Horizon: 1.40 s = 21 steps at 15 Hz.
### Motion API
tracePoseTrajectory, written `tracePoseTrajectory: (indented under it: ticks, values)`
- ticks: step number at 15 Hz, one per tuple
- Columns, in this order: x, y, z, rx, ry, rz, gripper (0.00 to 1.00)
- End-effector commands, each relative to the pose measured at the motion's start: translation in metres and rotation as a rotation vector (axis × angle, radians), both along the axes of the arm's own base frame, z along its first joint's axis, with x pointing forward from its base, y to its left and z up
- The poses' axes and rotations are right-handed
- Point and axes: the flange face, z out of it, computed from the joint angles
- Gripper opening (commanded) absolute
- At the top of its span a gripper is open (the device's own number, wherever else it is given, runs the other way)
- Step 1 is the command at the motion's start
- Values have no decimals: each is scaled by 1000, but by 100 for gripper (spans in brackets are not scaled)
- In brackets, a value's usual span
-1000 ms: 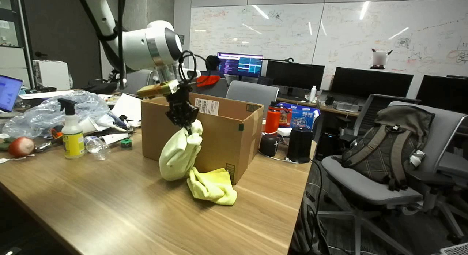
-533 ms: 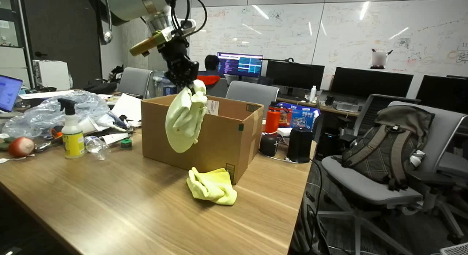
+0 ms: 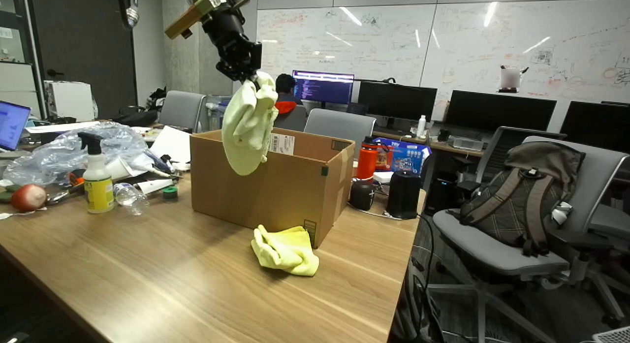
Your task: Put all the towels into the box.
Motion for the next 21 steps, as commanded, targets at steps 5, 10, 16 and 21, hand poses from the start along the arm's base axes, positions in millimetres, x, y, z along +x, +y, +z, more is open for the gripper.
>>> tracePoseTrajectory:
  ticks: [5, 10, 16, 21]
  values:
    - [54, 18, 53, -111, -58, -26, 2]
    - [82, 30, 60, -138, -77, -28, 2]
    - [112, 39, 37, -138, -58, -26, 2]
    - [132, 36, 9, -143, -16, -19, 33]
